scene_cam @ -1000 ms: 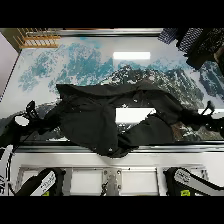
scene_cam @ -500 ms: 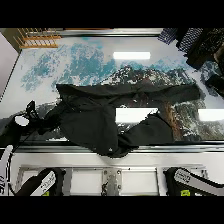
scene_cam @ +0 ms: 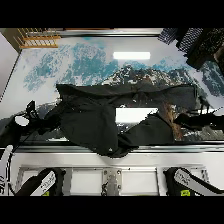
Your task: Fold the clothes and pants, and hang the long-sleeved shirts on hangers.
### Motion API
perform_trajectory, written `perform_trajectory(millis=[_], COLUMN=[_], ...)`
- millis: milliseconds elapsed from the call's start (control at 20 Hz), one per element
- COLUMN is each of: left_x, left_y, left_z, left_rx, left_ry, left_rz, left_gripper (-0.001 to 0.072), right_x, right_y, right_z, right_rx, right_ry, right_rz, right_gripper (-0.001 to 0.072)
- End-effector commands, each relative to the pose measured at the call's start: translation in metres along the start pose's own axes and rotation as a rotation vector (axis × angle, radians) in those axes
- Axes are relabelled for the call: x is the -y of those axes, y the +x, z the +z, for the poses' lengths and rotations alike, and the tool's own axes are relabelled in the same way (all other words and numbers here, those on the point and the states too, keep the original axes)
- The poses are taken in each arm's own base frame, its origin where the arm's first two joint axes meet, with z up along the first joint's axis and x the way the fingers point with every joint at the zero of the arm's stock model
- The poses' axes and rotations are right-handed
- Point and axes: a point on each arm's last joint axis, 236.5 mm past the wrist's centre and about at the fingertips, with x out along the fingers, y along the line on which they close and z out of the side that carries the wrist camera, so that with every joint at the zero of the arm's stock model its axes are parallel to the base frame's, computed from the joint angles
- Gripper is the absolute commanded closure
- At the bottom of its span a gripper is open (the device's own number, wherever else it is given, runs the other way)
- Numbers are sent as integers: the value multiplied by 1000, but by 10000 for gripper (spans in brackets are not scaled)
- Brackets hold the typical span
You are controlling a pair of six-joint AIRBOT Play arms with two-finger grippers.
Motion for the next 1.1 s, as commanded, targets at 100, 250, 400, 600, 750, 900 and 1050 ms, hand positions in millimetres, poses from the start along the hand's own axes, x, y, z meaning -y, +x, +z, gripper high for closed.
perform_trajectory(millis=[100, 250, 400, 600, 750, 900, 1050], left_x=[0, 0, 1, 17, 29, 22, 11], left_y=[0, 0, -1, -30, -55, -48, -35], left_z=[1, 1, 2, 33, 49, 32, 10], left_rx=[3, 5, 7, 140, 246, 230, 187], left_ry=[1, 1, 0, 42, 70, 60, 44], left_rz=[0, 0, -2, -28, -49, -46, -34], left_gripper=[696, 696, 696, 696, 696, 696, 696], right_x=[-23, -33, -42, -28, -18, -26, -12], right_y=[36, 48, 53, -14, -94, -123, -113], right_z=[-48, -53, -49, 62, 147, 177, 154], right_rx=[-123, -154, -150, 130, 395, 510, 400], right_ry=[-51, -95, -142, -96, -34, -28, -61], right_rz=[72, 69, 62, -95, -224, -212, -252], right_gripper=[158, 163, 495, 693, 693, 537, 105])
